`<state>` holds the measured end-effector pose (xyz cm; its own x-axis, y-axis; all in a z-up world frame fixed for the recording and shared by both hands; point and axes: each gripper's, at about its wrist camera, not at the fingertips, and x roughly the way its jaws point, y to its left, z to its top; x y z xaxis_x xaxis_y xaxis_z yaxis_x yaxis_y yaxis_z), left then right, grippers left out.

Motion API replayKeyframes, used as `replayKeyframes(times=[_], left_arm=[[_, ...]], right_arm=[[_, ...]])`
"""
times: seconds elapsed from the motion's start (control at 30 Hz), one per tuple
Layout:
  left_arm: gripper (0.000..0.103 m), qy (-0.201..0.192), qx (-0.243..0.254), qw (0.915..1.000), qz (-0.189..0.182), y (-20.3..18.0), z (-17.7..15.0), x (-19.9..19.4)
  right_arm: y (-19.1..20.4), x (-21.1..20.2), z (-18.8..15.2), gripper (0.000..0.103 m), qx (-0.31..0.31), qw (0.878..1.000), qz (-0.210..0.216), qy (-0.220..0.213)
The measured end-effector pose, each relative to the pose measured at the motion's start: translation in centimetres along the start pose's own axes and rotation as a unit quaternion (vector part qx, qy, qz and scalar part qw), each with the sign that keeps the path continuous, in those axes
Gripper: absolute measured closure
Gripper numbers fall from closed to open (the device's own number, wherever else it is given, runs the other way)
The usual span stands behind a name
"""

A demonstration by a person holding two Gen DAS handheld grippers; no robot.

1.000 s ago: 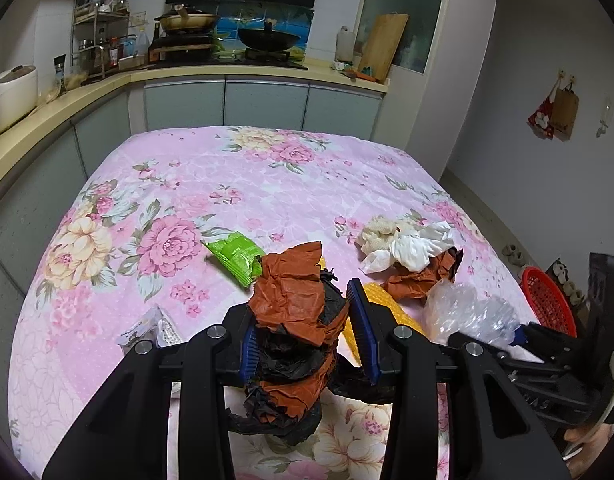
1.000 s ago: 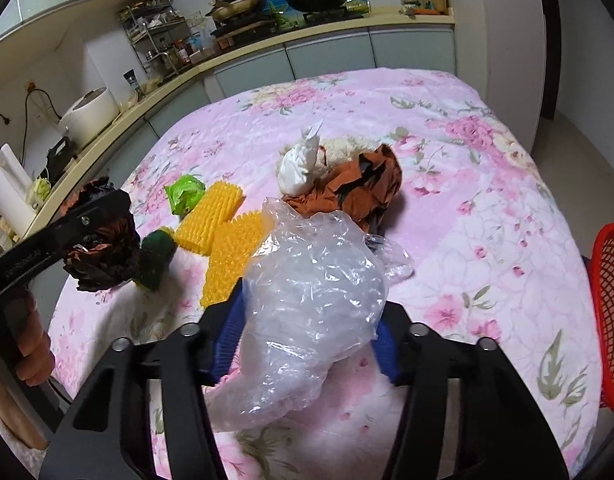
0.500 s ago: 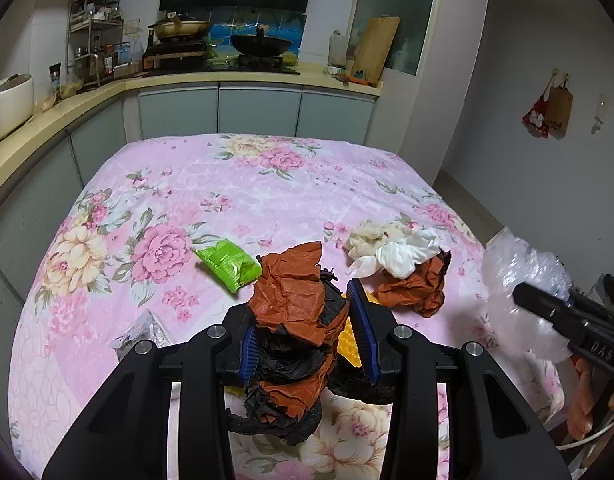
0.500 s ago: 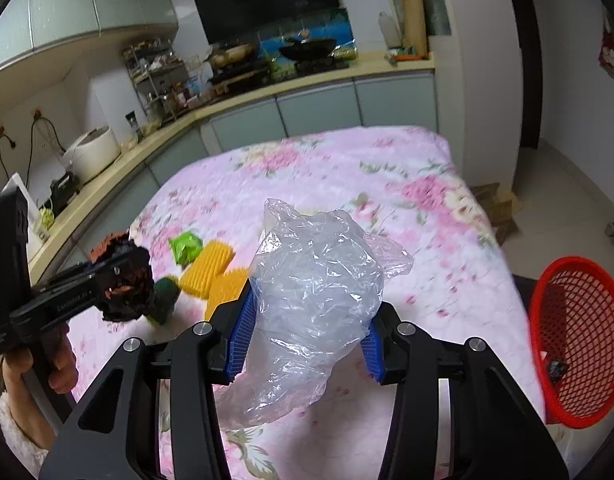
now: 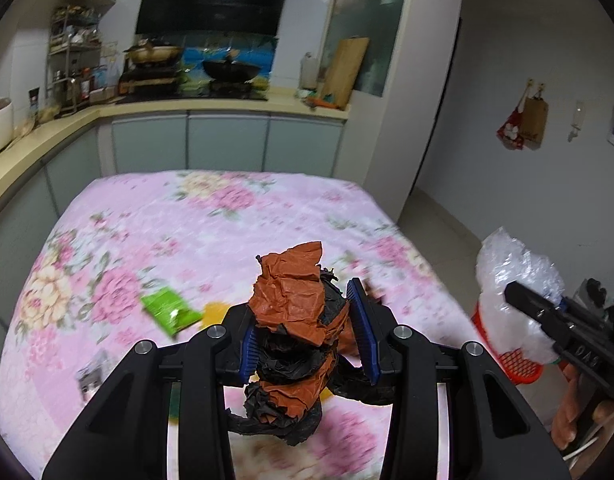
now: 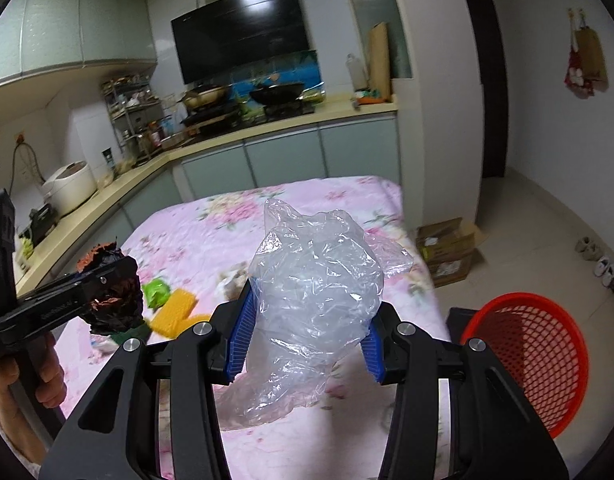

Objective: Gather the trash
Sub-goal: 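Carry the brown bag and clear plastic in both grippers over the red wastebasket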

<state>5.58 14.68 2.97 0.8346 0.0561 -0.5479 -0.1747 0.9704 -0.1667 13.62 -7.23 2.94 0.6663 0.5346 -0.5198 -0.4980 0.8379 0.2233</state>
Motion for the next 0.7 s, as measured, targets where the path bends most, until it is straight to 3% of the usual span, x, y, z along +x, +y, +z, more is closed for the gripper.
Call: replayKeyframes(times=[0.43,0.7], left_arm=[[0.065,-0.024,0.051,0.9973,-0.048,-8.3,2.7,2.2],[0.065,-0.018,0.080,0.9933,-0.081,-12.5,3.8,4.0]], right_arm=[[-5.1,-2.5,2.1,0.058,0.024,0.997,-0.062,-0.042],[-8.8,-2.6,4.0,0.058,0.046,0.992,-0.106,-0.048]])
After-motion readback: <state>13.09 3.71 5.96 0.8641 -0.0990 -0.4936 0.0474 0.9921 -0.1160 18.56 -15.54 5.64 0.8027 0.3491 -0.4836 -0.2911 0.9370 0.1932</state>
